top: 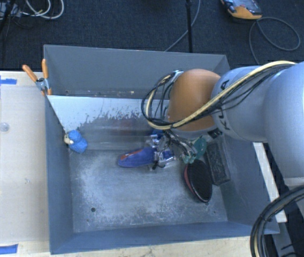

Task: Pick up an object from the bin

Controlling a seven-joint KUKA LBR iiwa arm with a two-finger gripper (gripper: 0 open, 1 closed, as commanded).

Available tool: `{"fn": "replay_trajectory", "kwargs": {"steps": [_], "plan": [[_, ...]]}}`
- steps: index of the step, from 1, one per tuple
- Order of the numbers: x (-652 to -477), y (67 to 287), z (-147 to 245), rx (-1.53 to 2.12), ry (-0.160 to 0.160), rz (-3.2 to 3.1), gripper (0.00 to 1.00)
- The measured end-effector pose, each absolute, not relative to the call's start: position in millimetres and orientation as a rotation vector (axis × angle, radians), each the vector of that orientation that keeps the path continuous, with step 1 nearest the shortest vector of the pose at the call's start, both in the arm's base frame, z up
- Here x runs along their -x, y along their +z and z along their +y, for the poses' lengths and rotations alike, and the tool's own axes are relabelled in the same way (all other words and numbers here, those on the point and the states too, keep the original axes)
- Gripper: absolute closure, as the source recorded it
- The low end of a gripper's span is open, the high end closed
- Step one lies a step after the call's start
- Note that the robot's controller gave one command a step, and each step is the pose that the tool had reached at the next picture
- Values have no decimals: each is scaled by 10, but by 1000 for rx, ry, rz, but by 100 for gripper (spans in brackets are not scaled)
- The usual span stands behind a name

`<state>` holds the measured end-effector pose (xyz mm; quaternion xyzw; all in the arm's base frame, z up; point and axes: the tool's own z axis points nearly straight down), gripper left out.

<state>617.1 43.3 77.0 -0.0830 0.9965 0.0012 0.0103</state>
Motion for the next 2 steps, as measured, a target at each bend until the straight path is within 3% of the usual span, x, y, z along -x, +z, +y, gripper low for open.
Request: {"fn": "replay_trajectory", "kwargs": {"steps": [1, 2], "plan": [[-6123, 1899, 288, 248, 4, 3110, 100], [-6123, 1899, 288, 248, 4, 3111, 100]]}}
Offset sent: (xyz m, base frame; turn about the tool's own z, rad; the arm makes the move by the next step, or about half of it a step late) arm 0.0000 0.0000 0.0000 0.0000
